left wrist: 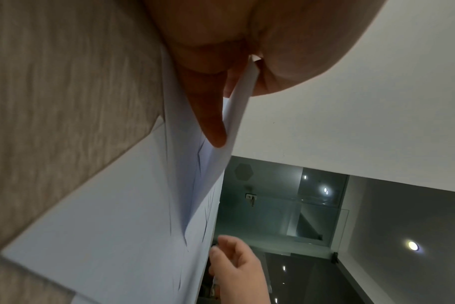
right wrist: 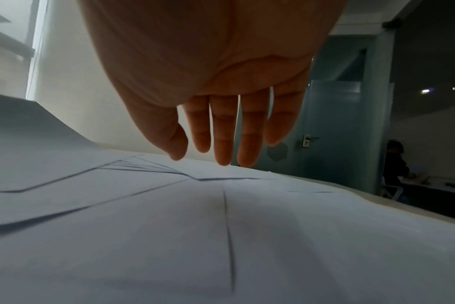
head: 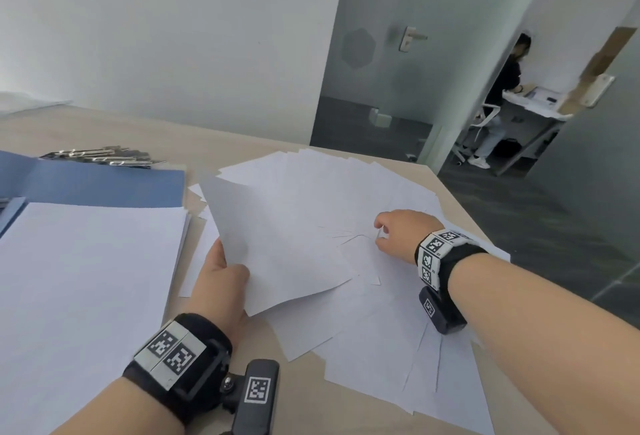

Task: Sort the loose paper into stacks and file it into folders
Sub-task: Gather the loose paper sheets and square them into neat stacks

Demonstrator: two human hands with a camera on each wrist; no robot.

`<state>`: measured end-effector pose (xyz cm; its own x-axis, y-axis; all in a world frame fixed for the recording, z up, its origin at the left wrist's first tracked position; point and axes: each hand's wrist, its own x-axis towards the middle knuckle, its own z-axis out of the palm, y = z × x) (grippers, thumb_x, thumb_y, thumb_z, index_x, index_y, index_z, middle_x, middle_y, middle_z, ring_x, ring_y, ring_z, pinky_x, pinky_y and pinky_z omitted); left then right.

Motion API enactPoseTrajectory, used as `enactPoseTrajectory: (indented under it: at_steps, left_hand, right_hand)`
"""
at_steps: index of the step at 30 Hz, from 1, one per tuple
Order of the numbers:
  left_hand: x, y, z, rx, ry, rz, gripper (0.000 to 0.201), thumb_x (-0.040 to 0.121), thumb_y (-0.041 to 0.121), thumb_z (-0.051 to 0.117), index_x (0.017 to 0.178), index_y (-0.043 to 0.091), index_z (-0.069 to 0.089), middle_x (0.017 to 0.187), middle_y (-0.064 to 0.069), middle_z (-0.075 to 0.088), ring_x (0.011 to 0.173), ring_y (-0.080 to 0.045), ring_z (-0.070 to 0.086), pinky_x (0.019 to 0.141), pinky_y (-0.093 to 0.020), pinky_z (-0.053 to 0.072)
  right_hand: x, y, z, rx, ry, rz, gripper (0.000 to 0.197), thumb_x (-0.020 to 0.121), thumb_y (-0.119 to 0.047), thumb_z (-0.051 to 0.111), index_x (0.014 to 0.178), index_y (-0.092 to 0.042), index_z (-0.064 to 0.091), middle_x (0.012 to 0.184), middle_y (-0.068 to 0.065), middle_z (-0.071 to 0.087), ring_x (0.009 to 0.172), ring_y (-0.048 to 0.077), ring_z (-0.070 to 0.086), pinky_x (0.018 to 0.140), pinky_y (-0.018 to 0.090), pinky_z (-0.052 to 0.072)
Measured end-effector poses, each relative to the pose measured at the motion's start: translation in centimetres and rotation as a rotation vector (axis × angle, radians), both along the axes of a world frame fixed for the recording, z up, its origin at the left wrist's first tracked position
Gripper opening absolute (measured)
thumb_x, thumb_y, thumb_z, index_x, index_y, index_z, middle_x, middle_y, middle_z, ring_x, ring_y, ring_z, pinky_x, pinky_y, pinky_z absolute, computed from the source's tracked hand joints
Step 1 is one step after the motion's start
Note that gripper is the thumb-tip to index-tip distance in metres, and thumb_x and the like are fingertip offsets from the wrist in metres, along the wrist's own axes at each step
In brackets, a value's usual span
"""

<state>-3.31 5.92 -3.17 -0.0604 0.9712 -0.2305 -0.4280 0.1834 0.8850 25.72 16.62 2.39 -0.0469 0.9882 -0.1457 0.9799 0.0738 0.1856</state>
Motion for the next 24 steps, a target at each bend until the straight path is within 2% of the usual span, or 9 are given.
enactPoseTrajectory:
  at_steps: [4, 7, 9, 11, 14, 16, 18, 21, 24]
  left_hand:
    - [-0.1, 0.5, -0.4, 0.006, 0.003, 0.009, 0.075, 0.087, -0.013, 0.027, 0.126, 0.042, 0.059, 0.111, 0.000, 0.075, 0.097, -0.032, 0.073, 0.081, -0.055, 0.060]
    - [0.0, 0.8, -0.6, 0.006, 0.009, 0.019, 0.073, 0.087, -0.013, 0.028, 0.126, 0.041, 0.058, 0.112, 0.001, 0.075, 0.098, -0.031, 0.073, 0.081, -0.055, 0.060]
    - [0.0, 0.8, -0.7, 0.005, 0.017, 0.016, 0.073, 0.087, -0.013, 0.028, 0.123, 0.043, 0.059, 0.111, 0.002, 0.075, 0.098, -0.030, 0.073, 0.082, -0.055, 0.060]
    - [0.0, 0.9, -0.8, 0.005, 0.014, 0.010, 0.074, 0.086, -0.013, 0.028, 0.121, 0.045, 0.060, 0.110, 0.002, 0.075, 0.097, -0.030, 0.074, 0.079, -0.053, 0.060]
    - [0.2, 1.0, -0.7, 0.003, 0.014, 0.003, 0.073, 0.086, -0.013, 0.028, 0.119, 0.042, 0.061, 0.108, 0.001, 0.075, 0.096, -0.032, 0.073, 0.075, -0.047, 0.060]
    - [0.2, 1.0, -0.6, 0.002, 0.016, 0.000, 0.072, 0.086, -0.013, 0.029, 0.117, 0.043, 0.061, 0.105, 0.003, 0.076, 0.096, -0.031, 0.073, 0.074, -0.045, 0.059]
    - [0.2, 0.9, -0.6, -0.002, 0.021, -0.001, 0.072, 0.087, -0.012, 0.029, 0.116, 0.046, 0.061, 0.105, 0.005, 0.075, 0.097, -0.030, 0.072, 0.075, -0.045, 0.059]
    - [0.2, 0.8, -0.6, -0.008, 0.029, 0.005, 0.073, 0.086, -0.012, 0.030, 0.119, 0.046, 0.060, 0.108, 0.006, 0.075, 0.099, -0.030, 0.072, 0.078, -0.048, 0.060]
    - [0.2, 0.8, -0.5, -0.003, 0.023, 0.018, 0.074, 0.086, -0.013, 0.030, 0.123, 0.044, 0.059, 0.111, 0.004, 0.074, 0.099, -0.030, 0.072, 0.079, -0.049, 0.060]
  right_hand:
    - [-0.8, 2.4, 0.3, -0.033, -0.007, 0.012, 0.049, 0.093, -0.042, 0.050, 0.141, -0.035, 0.046, 0.141, -0.006, 0.053, 0.122, 0.020, 0.056, 0.100, 0.038, 0.048]
    - [-0.9, 3.9, 0.3, -0.051, 0.038, -0.104, 0.048, 0.094, -0.041, 0.053, 0.140, -0.027, 0.047, 0.133, 0.000, 0.059, 0.116, 0.024, 0.059, 0.093, 0.035, 0.050]
    - [-0.8, 4.8, 0.0, -0.047, 0.154, -0.256, 0.035, 0.093, -0.036, 0.052, 0.122, -0.017, 0.056, 0.115, 0.007, 0.065, 0.104, 0.030, 0.063, 0.079, 0.031, 0.048]
    - [-0.8, 5.5, -0.4, -0.054, 0.330, -0.380, 0.022, 0.088, -0.029, 0.051, 0.089, -0.009, 0.057, 0.091, 0.012, 0.066, 0.091, 0.035, 0.067, 0.067, 0.029, 0.045]
    - [-1.2, 6.4, -1.0, -0.034, 0.519, -0.459, 0.021, 0.085, -0.025, 0.053, 0.077, -0.006, 0.054, 0.085, 0.018, 0.067, 0.081, 0.037, 0.067, 0.073, 0.033, 0.052]
    - [-1.5, 6.5, -1.3, -0.022, 0.497, -0.457, 0.024, 0.086, -0.029, 0.055, 0.082, -0.005, 0.057, 0.077, 0.014, 0.066, 0.070, 0.030, 0.063, 0.067, 0.030, 0.047]
    - [-1.7, 6.4, -1.7, -0.020, 0.394, -0.436, 0.035, 0.084, -0.039, 0.057, 0.096, -0.006, 0.060, 0.078, 0.008, 0.066, 0.071, 0.026, 0.062, 0.066, 0.029, 0.043]
    - [-2.1, 6.3, -2.4, -0.059, 0.264, -0.407, 0.060, 0.082, -0.057, 0.057, 0.126, -0.016, 0.053, 0.120, 0.012, 0.062, 0.105, 0.033, 0.061, 0.088, 0.035, 0.049]
    - [-2.5, 6.7, -2.7, -0.083, 0.199, -0.331, 0.065, 0.089, -0.057, 0.055, 0.141, -0.018, 0.049, 0.140, 0.013, 0.055, 0.122, 0.033, 0.055, 0.101, 0.036, 0.046]
